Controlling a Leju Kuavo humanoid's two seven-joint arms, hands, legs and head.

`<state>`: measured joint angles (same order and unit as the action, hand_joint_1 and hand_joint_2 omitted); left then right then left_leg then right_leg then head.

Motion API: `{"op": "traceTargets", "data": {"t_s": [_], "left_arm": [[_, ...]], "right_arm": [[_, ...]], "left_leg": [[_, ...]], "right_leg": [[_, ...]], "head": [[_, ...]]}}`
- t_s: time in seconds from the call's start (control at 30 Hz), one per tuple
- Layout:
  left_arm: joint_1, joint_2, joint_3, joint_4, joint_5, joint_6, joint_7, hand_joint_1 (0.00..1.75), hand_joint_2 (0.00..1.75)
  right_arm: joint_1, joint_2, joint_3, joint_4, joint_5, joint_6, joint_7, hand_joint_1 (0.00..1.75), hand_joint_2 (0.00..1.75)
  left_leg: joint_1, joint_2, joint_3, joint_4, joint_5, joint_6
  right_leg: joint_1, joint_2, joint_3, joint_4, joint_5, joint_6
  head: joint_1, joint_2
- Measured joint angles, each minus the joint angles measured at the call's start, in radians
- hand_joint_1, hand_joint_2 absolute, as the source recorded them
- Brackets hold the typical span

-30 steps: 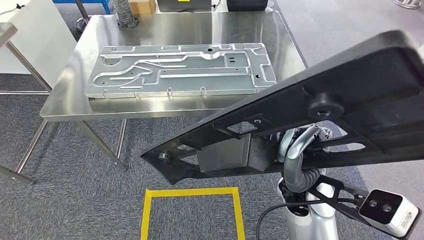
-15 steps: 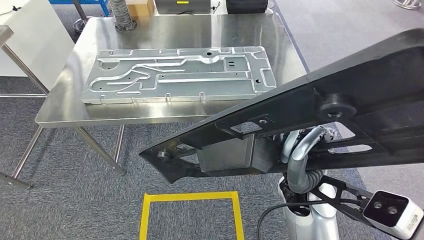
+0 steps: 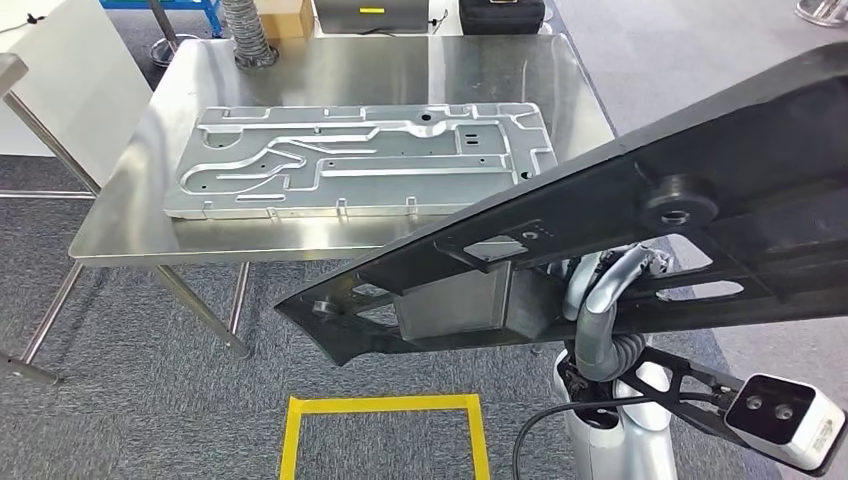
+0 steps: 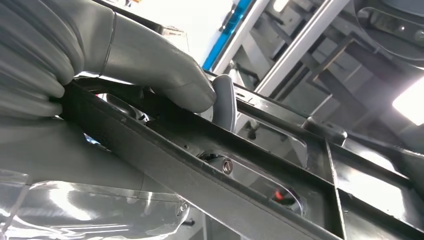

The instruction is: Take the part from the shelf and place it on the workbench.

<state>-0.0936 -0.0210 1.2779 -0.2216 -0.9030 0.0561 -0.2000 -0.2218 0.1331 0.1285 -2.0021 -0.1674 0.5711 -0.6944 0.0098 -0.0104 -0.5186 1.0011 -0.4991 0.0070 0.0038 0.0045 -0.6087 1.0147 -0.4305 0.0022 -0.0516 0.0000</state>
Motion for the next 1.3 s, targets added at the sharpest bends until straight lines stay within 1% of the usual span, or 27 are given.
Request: {"op": "traceTargets", "data": {"t_s": [0.07,0.13,0.23,0.27,0.3,0.33,0.37,0.4,0.43,0.47,0.57,0.63,0.67,0.73,0.77,0.8,0.83,0.9,0.93,0.97,1.03,1.1,1.13,1.17,1.23,1.27,1.3], "left_arm": [[-0.001,0.001,0.000,0.000,0.000,0.000,0.000,0.00,0.00],[-0.003,0.000,0.000,0.000,-0.001,0.000,0.000,0.00,0.00],[0.000,0.000,0.000,0.000,-0.005,0.000,0.001,0.00,0.00],[0.001,0.000,0.000,0.000,-0.006,0.000,0.001,0.00,0.00],[0.002,0.000,0.000,0.000,-0.007,0.000,0.001,0.00,0.00],[0.003,0.000,0.000,0.000,-0.008,0.000,0.001,0.00,0.00],[0.003,0.001,0.000,0.000,-0.008,0.000,0.001,0.00,0.00],[0.003,0.001,0.000,0.000,-0.008,0.000,0.001,0.00,0.00],[0.002,0.001,0.000,0.000,-0.009,-0.001,0.001,0.00,0.00],[0.001,0.001,0.000,0.000,-0.009,-0.001,0.001,0.00,0.00],[0.002,0.001,0.000,0.000,-0.009,-0.001,0.000,0.00,0.00],[0.002,0.001,0.000,0.000,-0.009,-0.002,0.000,0.00,0.00],[0.001,0.001,0.000,0.000,-0.010,-0.003,0.000,0.00,0.00],[0.001,0.001,0.000,0.000,-0.010,-0.004,0.000,0.00,0.00],[0.002,0.001,0.000,0.000,-0.011,-0.004,0.000,0.00,0.00],[0.002,0.002,0.000,0.000,-0.011,-0.004,-0.001,0.00,0.00],[0.003,0.001,0.000,0.000,-0.012,-0.005,-0.001,0.00,0.00],[0.003,0.001,0.000,0.000,-0.013,-0.006,-0.002,0.00,0.00],[0.002,-0.001,0.000,0.000,-0.013,-0.006,-0.002,0.00,0.00],[0.002,-0.002,0.000,0.000,-0.013,-0.006,-0.002,0.00,0.00],[0.001,-0.004,0.000,0.000,-0.013,-0.006,-0.002,0.00,0.00],[0.002,-0.003,0.000,0.000,-0.014,-0.007,-0.002,0.00,0.00],[0.001,-0.003,0.000,0.000,-0.015,-0.007,-0.003,0.00,0.00],[0.000,-0.003,0.000,0.000,-0.016,-0.007,-0.003,0.00,0.00],[0.000,-0.003,0.000,0.000,-0.017,-0.008,-0.004,0.00,0.00],[0.001,-0.003,0.000,0.000,-0.017,-0.008,-0.004,0.00,0.00],[0.002,-0.002,0.000,0.000,-0.017,-0.008,-0.004,0.00,0.00]], "right_arm": [[0.000,0.000,0.000,0.000,-0.001,0.000,0.000,1.71,1.75],[-0.001,0.000,0.001,0.000,-0.001,0.000,0.000,1.71,1.75],[-0.002,0.000,0.001,0.002,-0.001,0.000,0.000,1.71,1.75],[-0.001,0.000,0.001,0.003,-0.001,0.000,0.000,1.71,1.75],[-0.001,0.000,0.001,0.004,-0.001,0.000,0.000,1.71,1.75],[-0.001,0.000,0.001,0.005,-0.001,-0.001,0.000,1.71,1.75],[-0.001,0.000,0.001,0.005,-0.001,-0.001,0.000,1.71,1.75],[-0.002,0.000,0.001,0.005,-0.001,-0.001,0.000,1.71,1.75],[-0.002,0.000,0.001,0.006,-0.001,-0.001,0.000,1.71,1.75],[-0.002,0.000,0.001,0.006,-0.001,-0.001,0.000,1.71,1.75],[-0.002,0.000,0.001,0.006,-0.001,-0.002,0.000,1.71,1.75],[-0.003,0.000,0.001,0.006,-0.001,-0.002,0.000,1.71,1.75],[-0.004,0.000,0.001,0.006,-0.001,-0.002,0.000,1.71,1.75],[-0.002,-0.001,0.001,0.006,-0.002,-0.002,0.000,1.71,1.75],[0.000,-0.001,0.001,0.007,-0.002,-0.002,0.000,1.71,1.75],[0.002,-0.001,0.001,0.007,-0.002,-0.001,0.000,1.71,1.75],[0.003,-0.002,0.001,0.007,-0.002,-0.001,0.000,1.71,1.75],[0.003,-0.002,0.001,0.007,-0.002,0.000,0.000,1.71,1.75],[0.003,-0.002,0.000,0.007,-0.002,0.000,0.000,1.71,1.75],[0.002,-0.002,0.000,0.007,-0.002,0.000,0.000,1.71,1.75],[0.003,-0.002,0.000,0.006,-0.002,0.000,0.000,1.71,1.75],[0.003,-0.003,0.000,0.006,-0.002,0.000,0.000,1.71,1.75],[0.002,-0.003,0.000,0.005,-0.002,0.000,0.000,1.71,1.75],[0.002,-0.003,-0.001,0.005,-0.001,0.000,0.000,1.71,1.75],[0.003,-0.003,-0.001,0.004,0.001,0.000,0.000,1.71,1.75],[0.004,-0.003,-0.002,0.004,-0.002,0.002,0.000,1.71,1.75],[0.006,-0.003,-0.002,0.005,-0.006,0.004,0.000,1.71,1.75]], "left_leg": [[0.000,0.002,0.007,-0.001,-0.008,-0.011],[0.001,0.004,-0.010,0.050,-0.035,-0.020],[0.004,0.005,-0.127,0.253,-0.107,-0.031],[0.004,0.005,-0.159,0.294,-0.109,-0.033],[0.004,0.005,-0.173,0.296,-0.087,-0.033],[0.004,0.005,-0.165,0.254,-0.045,-0.032],[0.004,0.006,-0.141,0.181,0.007,-0.030],[0.002,0.006,-0.114,0.112,0.045,-0.026],[0.000,0.006,-0.092,0.057,0.068,-0.021],[-0.002,0.006,-0.079,0.027,0.074,-0.016],[-0.002,0.004,-0.071,0.011,0.063,0.002],[0.001,0.003,-0.057,0.004,0.059,0.014],[0.001,0.003,-0.051,0.001,0.056,0.019],[0.000,0.003,-0.042,0.001,0.047,0.024],[0.000,0.003,-0.037,0.001,0.041,0.025],[-0.001,0.003,-0.030,0.001,0.036,0.025],[-0.001,0.002,-0.021,0.001,0.029,0.024],[-0.002,0.001,-0.001,0.000,0.015,0.021],[-0.003,0.001,0.006,0.000,0.009,0.017],[-0.003,0.002,0.009,-0.002,0.004,0.012],[-0.003,0.003,0.015,0.004,0.004,-0.001],[-0.004,0.005,0.018,0.024,-0.003,-0.014],[-0.003,0.005,0.011,0.048,-0.018,-0.019],[-0.001,0.005,-0.008,0.090,-0.043,-0.023],[0.003,0.005,-0.077,0.208,-0.099,-0.031],[0.004,0.005,-0.112,0.255,-0.113,-0.035],[0.005,0.005,-0.134,0.272,-0.108,-0.038]], "right_leg": [[-0.003,0.003,0.007,-0.010,-0.004,-0.009],[-0.009,0.001,0.025,-0.022,-0.009,-0.019],[-0.009,-0.002,0.046,-0.025,-0.026,-0.028],[-0.009,-0.002,0.053,-0.025,-0.032,-0.028],[-0.009,-0.001,0.061,-0.024,-0.039,-0.027],[-0.009,0.000,0.072,-0.024,-0.047,-0.025],[-0.009,0.000,0.084,-0.024,-0.057,-0.022],[-0.007,0.000,0.095,-0.023,-0.066,-0.018],[-0.006,0.001,0.101,-0.022,-0.073,-0.013],[-0.004,0.002,0.103,-0.022,-0.077,-0.009],[-0.004,0.002,0.103,-0.014,-0.079,0.008],[-0.006,0.000,0.082,0.038,-0.099,0.018],[-0.007,-0.001,0.052,0.093,-0.122,0.023],[-0.010,-0.001,-0.035,0.226,-0.171,0.030],[-0.010,-0.002,-0.071,0.272,-0.180,0.032],[-0.011,-0.002,-0.091,0.280,-0.168,0.032],[-0.010,-0.002,-0.088,0.246,-0.132,0.029],[-0.006,-0.002,-0.041,0.106,-0.035,0.013],[-0.001,-0.003,-0.021,0.047,-0.012,0.004],[0.003,-0.004,-0.009,0.011,-0.004,-0.004],[0.007,-0.003,-0.004,-0.008,-0.011,-0.014],[0.001,-0.003,0.014,-0.018,-0.001,-0.022],[-0.002,-0.004,0.024,-0.021,-0.003,-0.026],[-0.004,-0.005,0.033,-0.023,-0.006,-0.029],[-0.004,-0.005,0.041,-0.022,-0.015,-0.034],[-0.004,-0.003,0.045,-0.022,-0.019,-0.033],[-0.005,0.001,0.049,-0.021,-0.024,-0.031]], "head": [[0.000,0.000],[0.000,0.000],[0.000,0.000],[0.000,0.000],[0.000,0.000],[0.000,0.000],[0.000,0.000],[0.000,0.000],[0.000,0.000],[0.000,0.000],[0.000,0.000],[0.000,0.000],[0.000,0.000],[0.000,0.000],[0.000,0.000],[0.000,0.000],[0.000,0.000],[0.000,0.000],[0.000,0.000],[0.000,0.000],[0.000,0.000],[0.000,0.000],[0.000,0.000],[0.000,0.000],[0.000,0.000],[0.000,0.000],[0.000,0.000]]}}
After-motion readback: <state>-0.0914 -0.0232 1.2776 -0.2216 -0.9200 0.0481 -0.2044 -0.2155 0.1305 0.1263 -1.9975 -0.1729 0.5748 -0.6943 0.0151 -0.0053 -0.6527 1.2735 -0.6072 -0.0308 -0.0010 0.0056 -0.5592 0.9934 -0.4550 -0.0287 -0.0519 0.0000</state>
